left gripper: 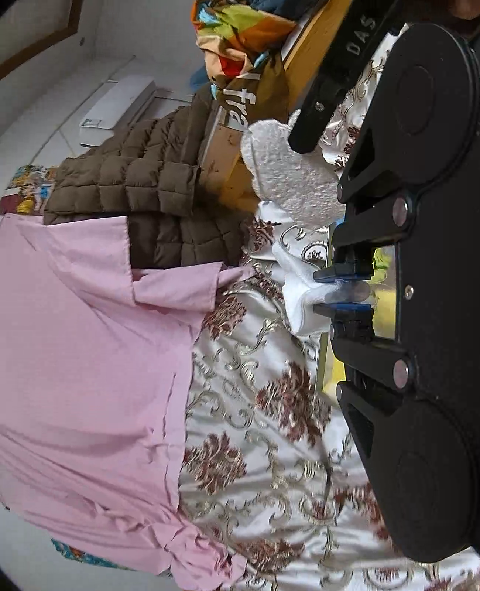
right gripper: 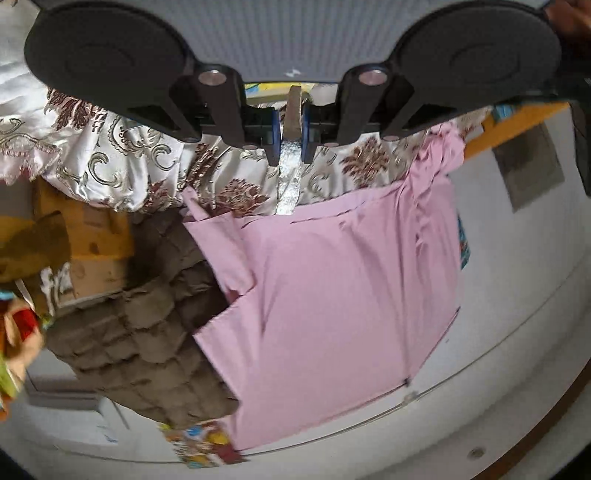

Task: Organize soft objects
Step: 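Carry the white tissue and white foam over the cartoon tray and lower them, then open both grippers to release the tissue and foam into the tray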

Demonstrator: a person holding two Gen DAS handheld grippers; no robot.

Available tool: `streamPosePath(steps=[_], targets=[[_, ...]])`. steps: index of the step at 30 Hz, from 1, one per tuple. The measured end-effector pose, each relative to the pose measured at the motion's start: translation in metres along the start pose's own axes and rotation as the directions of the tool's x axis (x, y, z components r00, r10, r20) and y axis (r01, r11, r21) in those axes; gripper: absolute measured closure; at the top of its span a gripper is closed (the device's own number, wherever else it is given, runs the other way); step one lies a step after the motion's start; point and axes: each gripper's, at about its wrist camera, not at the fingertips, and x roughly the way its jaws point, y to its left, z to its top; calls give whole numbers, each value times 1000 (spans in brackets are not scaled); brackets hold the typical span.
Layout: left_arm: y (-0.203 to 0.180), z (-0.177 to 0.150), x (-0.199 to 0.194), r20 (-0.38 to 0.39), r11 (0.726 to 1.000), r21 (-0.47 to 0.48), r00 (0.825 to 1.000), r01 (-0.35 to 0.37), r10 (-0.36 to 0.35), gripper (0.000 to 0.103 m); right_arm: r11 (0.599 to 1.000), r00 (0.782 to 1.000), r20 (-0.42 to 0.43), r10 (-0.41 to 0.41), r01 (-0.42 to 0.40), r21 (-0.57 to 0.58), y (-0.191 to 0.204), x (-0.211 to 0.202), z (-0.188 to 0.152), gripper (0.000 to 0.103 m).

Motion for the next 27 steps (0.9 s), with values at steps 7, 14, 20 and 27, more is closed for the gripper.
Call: streamPosePath(steps=[7,14,20,27], targets=[[-24,-9,54,-65,999,-38,998,-26,24,92,994,995,-19,-99,97,-53,-25,18,-7,91],[-28,-28,84,-131,997,-20,989,-71,68,91,987,988,-84,-132,123,-106,-27,30,-25,91],[-19,-39,94,-189,992,0,974,-129,127,86,991,983,-146,-109,96,-93,-29,40,-41,90],[-5,-45,95,-227,987,-7,961,-161,155,62,995,981,-176,-83,71,-76,-26,47,-49,85]])
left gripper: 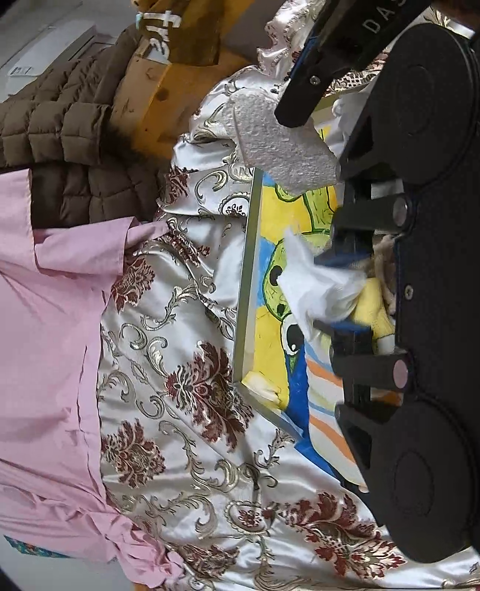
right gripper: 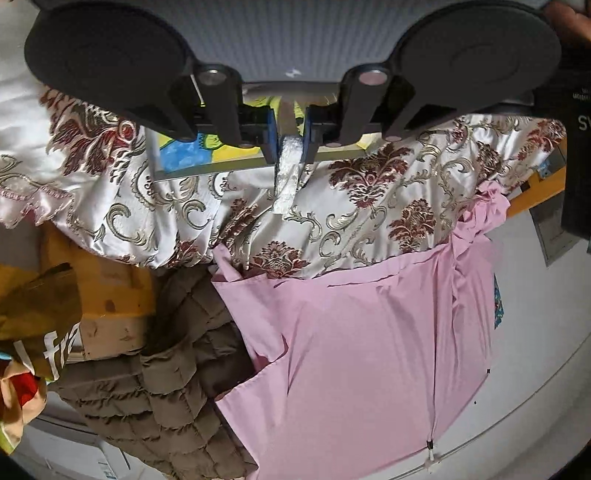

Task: Organize soft objects
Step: 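Open both grippers to release the tissue and foam into the tray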

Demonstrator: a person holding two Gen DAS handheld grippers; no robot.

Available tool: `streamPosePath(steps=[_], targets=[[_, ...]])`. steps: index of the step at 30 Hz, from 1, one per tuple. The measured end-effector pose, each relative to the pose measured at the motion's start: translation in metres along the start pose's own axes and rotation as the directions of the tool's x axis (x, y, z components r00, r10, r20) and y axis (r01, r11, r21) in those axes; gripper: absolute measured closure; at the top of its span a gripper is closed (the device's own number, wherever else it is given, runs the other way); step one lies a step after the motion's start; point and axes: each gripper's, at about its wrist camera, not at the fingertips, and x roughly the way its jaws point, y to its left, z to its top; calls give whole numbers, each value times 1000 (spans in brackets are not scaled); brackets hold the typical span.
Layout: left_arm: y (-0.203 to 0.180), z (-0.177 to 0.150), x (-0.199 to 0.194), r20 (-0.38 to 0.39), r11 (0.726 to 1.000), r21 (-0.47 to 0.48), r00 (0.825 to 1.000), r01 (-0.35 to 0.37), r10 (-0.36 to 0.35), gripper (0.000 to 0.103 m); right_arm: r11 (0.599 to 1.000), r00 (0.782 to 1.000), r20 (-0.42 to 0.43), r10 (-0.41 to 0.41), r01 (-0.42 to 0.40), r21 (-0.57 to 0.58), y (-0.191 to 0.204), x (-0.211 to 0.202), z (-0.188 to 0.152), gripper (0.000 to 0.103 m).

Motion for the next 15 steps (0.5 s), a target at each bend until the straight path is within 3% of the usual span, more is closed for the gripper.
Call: streamPosePath(steps=[6,15], targets=[[2,-1,-11,28,1000,-8,1000,-6,6,40,1000,1000,6,-8,8,10,-2,-5,4,63],[2,0,-39,84,1000,0,996,-23,23,22,999,999,39,-21,19,38,-5,-26,14,37]])
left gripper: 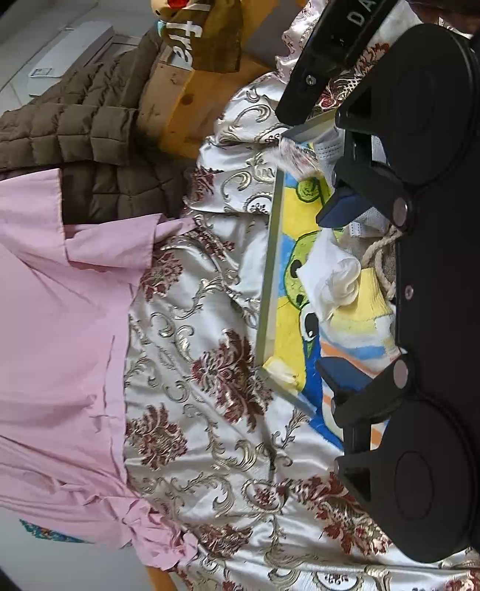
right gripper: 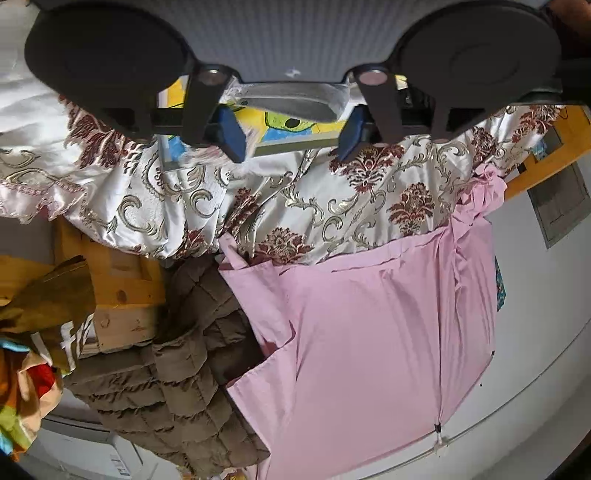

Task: Organize soft objects

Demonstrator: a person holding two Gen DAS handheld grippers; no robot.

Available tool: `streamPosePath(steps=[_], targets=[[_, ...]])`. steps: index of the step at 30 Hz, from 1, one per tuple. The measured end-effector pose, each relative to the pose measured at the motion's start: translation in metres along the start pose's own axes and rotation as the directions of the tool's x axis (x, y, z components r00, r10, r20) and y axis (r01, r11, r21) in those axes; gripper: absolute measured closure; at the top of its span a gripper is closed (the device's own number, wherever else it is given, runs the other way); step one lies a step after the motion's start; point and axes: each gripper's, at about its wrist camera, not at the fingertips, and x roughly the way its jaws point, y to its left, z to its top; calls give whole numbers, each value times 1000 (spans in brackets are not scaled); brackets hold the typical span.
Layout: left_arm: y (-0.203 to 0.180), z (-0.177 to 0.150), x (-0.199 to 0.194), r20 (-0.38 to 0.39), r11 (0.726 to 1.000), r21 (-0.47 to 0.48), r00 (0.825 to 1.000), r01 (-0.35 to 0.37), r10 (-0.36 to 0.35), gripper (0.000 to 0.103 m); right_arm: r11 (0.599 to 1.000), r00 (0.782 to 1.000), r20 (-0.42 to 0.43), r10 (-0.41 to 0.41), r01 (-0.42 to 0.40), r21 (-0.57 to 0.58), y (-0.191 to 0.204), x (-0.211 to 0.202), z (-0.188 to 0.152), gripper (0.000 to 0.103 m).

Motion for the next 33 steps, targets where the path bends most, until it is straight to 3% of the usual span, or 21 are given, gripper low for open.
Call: streamPosePath(steps=[10,20,25,33], targets=[[19,5,-47,75,999,-41,997,-23,26,5,1000,999,32,-21,21,15,6,-43,7,19],[38,-9,-108,125,998,-55,992,10,-3,1,997,997,20,-69,70,-45,36,-91,-14,11],[52,-20,-136,144,997,-72,989,36,-25,1,990,994,48,-98,102,-94,58,-125,-29,2],[71,-49,-174,179,997,-43,982,69,-61,1,990,992,68,-105,111,-92,81,-170,-55,0]])
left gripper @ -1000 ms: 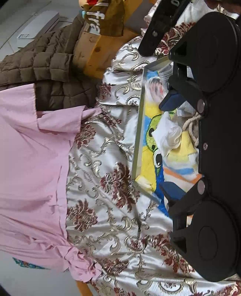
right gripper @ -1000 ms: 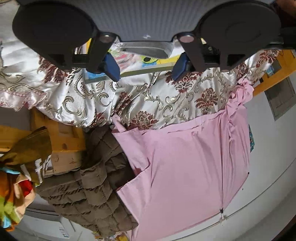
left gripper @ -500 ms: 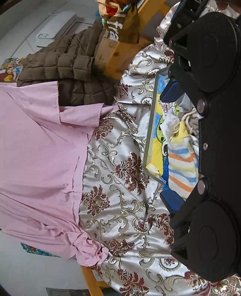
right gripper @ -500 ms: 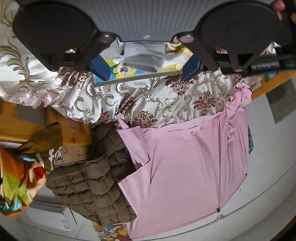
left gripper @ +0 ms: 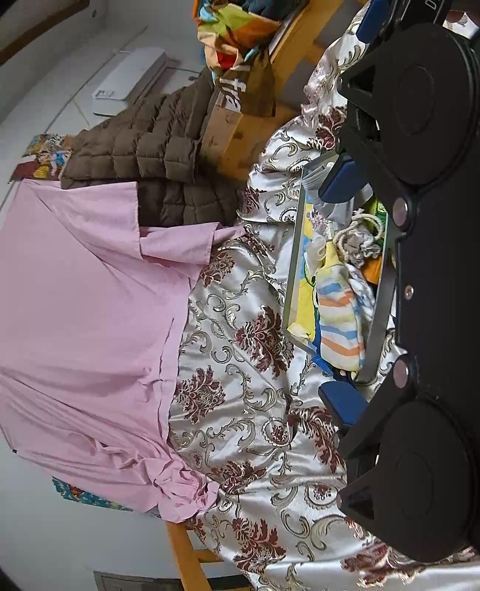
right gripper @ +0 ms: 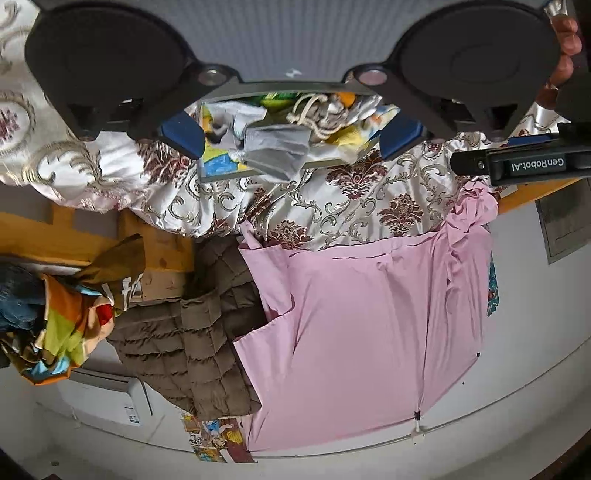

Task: Organize soft objects

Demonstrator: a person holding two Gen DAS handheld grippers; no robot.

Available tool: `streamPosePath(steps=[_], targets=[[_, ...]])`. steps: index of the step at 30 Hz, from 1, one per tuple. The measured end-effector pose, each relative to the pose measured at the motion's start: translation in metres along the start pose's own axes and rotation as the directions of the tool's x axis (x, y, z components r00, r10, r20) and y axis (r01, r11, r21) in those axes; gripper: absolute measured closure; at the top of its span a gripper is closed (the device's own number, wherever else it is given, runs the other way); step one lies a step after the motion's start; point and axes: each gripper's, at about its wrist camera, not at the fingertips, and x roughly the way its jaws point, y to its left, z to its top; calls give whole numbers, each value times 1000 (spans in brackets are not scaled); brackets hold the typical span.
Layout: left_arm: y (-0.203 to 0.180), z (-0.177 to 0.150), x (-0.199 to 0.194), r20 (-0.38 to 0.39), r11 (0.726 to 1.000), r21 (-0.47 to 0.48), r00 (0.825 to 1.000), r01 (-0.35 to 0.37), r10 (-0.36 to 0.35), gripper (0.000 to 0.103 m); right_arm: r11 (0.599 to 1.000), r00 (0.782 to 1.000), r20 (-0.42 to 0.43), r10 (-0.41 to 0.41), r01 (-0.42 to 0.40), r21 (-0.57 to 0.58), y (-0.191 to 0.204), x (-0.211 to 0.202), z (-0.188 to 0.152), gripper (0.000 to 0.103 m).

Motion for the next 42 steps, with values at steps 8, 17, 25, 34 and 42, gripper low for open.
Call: streamPosePath(steps=[8,17,25,34,42], targets=[[18,-25,-36,18,1000,19,1000,5,-5,1,1000,1000,-19,-2,2,-21,23,-28,-18,0],[38,-48,-61,9,1000,-17,1000,-6,6,1,1000,999,-30,-24,24,11,38,-56,-34,0],[50,-63,-82,6,1000,-26,1000,-3,3,1,999,997,-53,-49,49,10,49,-74,-47,0],[63,-79,-106,-2,1000,-7,1000,-19,19,1,996,993,-80,-89,90,9,64,-94,-61,0],[69,-91,-126,-7,1000,20,1000,-23,24,1,994,989,-96,-111,112,8,70,-104,-69,0]])
